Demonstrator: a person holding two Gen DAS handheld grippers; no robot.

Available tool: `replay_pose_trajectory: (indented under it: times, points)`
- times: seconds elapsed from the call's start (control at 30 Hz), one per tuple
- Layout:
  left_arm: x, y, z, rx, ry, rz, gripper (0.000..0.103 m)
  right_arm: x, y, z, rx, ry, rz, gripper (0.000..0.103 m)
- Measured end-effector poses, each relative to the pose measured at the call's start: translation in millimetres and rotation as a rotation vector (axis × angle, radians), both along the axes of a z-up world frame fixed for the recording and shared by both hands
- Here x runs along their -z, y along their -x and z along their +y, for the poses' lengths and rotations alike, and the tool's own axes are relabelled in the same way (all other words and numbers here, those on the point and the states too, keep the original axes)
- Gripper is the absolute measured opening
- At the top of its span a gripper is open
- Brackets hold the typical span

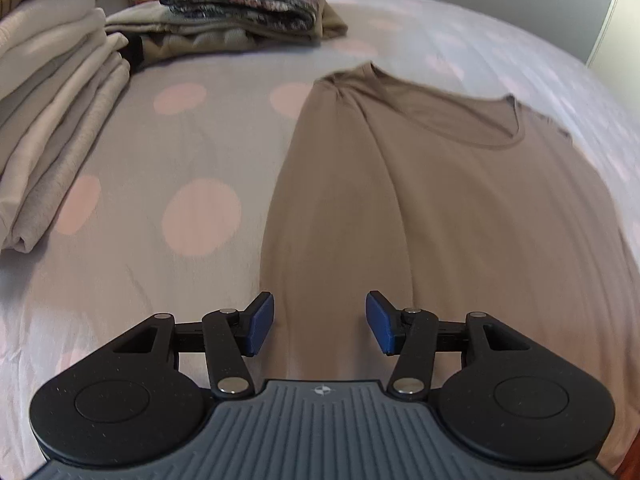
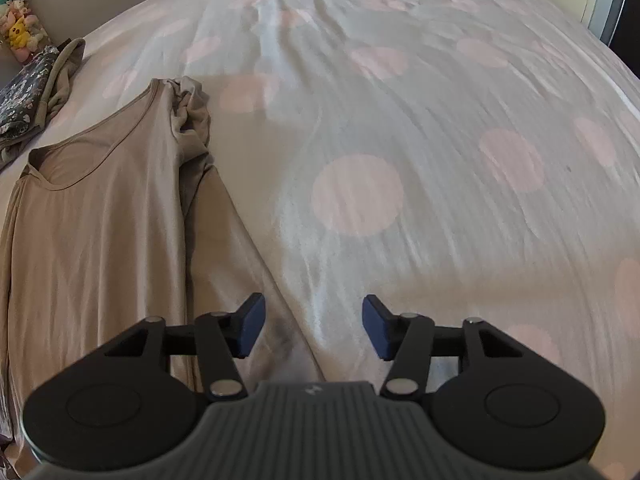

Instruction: Fold clothes

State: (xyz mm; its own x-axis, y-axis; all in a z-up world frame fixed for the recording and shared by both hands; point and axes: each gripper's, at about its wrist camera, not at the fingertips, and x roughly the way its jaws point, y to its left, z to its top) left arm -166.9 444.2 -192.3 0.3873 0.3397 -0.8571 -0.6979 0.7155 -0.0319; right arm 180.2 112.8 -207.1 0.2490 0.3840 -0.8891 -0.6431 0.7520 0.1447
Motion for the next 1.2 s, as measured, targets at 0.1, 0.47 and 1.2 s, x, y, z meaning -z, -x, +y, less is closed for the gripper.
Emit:
replay_pose_trajectory:
  times: [0.1, 0.47, 1.2]
  points:
    - [4.4, 1.9, -2.4, 0.009, 0.002, 0.023, 0.049, 6.7, 4.6, 5.2, -0.038, 0.036, 0.030, 0.068]
    - [2.0, 5.5, -12.5, 0.032, -0.022, 0.034, 0.049, 26.0, 11.2, 17.2, -0.100, 0.171, 0.093, 0.040]
    - [6.0, 8.7, -14.2, 0.038, -0.017, 0.045, 0.049, -17.7, -4.3, -3.0, -0.064, 0.165, -0.126, 0.002]
